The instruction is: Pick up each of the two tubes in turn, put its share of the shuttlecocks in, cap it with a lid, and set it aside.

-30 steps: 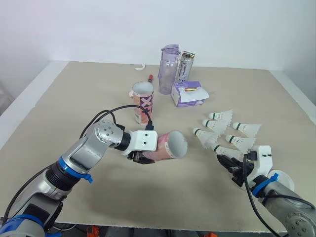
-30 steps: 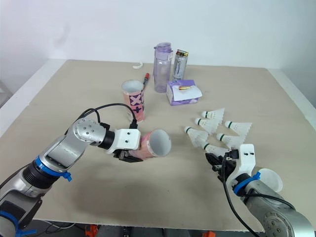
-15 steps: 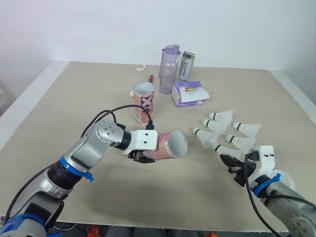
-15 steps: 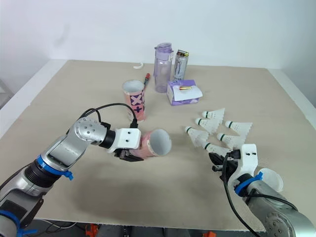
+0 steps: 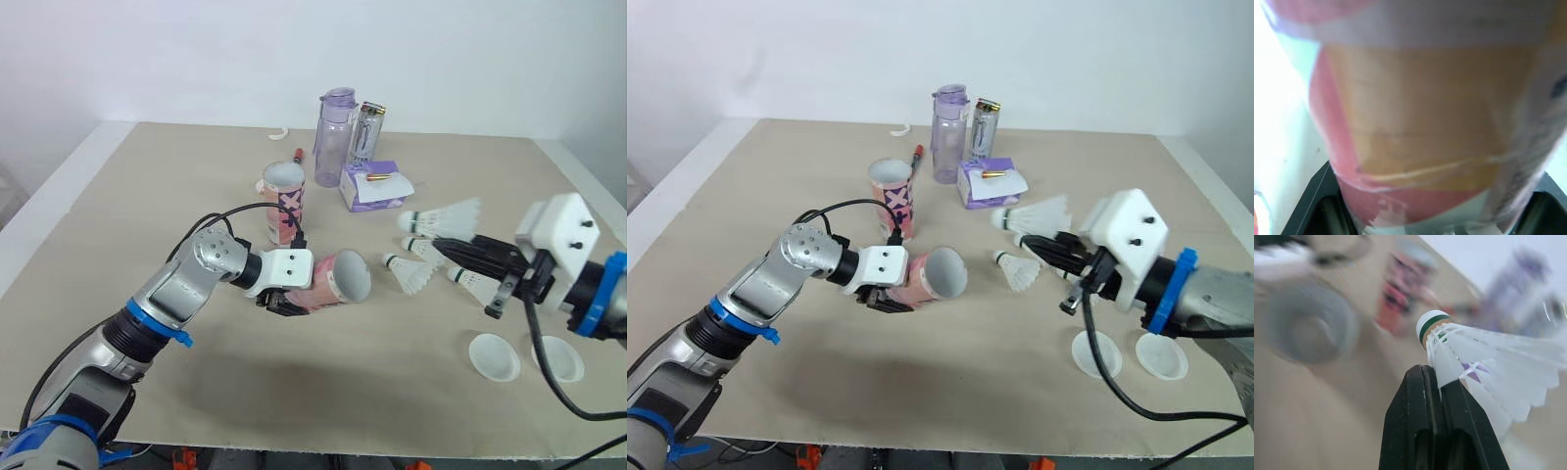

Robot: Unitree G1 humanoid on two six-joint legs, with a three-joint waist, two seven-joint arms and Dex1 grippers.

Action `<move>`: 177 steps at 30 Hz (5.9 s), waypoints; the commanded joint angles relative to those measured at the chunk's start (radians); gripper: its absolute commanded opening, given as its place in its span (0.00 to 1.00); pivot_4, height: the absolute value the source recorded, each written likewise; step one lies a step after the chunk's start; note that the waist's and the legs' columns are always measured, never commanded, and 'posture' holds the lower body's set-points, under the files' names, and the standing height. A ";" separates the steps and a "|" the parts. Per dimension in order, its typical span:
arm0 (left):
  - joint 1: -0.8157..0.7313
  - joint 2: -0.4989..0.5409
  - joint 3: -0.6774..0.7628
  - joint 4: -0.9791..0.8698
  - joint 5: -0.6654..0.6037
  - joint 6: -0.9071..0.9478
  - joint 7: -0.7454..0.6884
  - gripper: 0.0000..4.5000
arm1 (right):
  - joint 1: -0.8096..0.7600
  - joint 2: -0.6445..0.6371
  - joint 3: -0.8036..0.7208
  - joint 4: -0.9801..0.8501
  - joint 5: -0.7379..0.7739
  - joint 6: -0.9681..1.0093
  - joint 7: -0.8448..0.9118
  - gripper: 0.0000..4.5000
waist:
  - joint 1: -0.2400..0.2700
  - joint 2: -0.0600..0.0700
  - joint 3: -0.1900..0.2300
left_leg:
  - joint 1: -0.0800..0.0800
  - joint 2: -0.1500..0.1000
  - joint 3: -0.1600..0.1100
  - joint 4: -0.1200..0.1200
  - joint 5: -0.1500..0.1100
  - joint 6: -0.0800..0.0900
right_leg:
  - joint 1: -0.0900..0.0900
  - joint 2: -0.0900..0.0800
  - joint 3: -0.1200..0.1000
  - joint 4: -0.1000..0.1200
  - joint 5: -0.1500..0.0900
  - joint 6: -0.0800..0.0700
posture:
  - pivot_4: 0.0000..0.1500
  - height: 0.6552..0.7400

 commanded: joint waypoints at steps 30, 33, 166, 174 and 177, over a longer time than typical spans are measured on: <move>0.028 0.018 -0.025 -0.062 -0.014 0.162 0.006 0.67 | 0.061 0.344 0.022 0.084 0.004 0.143 -0.151 0.98 | 0.000 -0.002 0.000 | -0.005 -0.005 -0.007 0.002 -0.004 0.002 | 0.001 -0.001 -0.002 0.003 -0.002 0.003 | 1.00 1.00; 0.025 0.018 -0.027 -0.059 -0.014 0.160 0.004 0.67 | 0.122 0.454 0.013 0.070 0.024 0.189 -0.296 0.98 | 0.002 -0.007 -0.005 | -0.005 -0.004 -0.012 0.002 -0.004 0.002 | 0.004 0.000 -0.009 0.003 -0.004 0.000 | 1.00 1.00; 0.045 0.045 -0.029 -0.096 -0.052 0.230 0.025 0.67 | 0.248 0.439 -0.152 0.526 -0.138 -0.076 -0.019 0.98 | -0.004 0.006 -0.005 | 0.003 -0.006 -0.007 0.002 -0.003 0.004 | 0.005 0.003 0.002 0.006 -0.004 0.001 | 1.00 1.00; 0.059 0.059 -0.025 -0.118 -0.052 0.243 0.027 0.67 | 0.204 0.444 -0.109 0.587 -0.150 -0.085 -0.008 0.98 | -0.005 0.006 -0.005 | 0.003 -0.006 -0.007 0.001 -0.003 0.004 | 0.005 0.003 0.002 0.006 -0.005 0.002 | 1.00 1.00; 0.062 0.060 -0.024 -0.123 -0.052 0.247 0.029 0.67 | 0.171 0.447 -0.095 0.613 -0.147 -0.081 -0.010 0.98 | -0.006 0.006 -0.005 | 0.003 -0.006 -0.007 0.001 -0.003 0.004 | 0.005 0.003 0.002 0.006 -0.005 0.002 | 1.00 1.00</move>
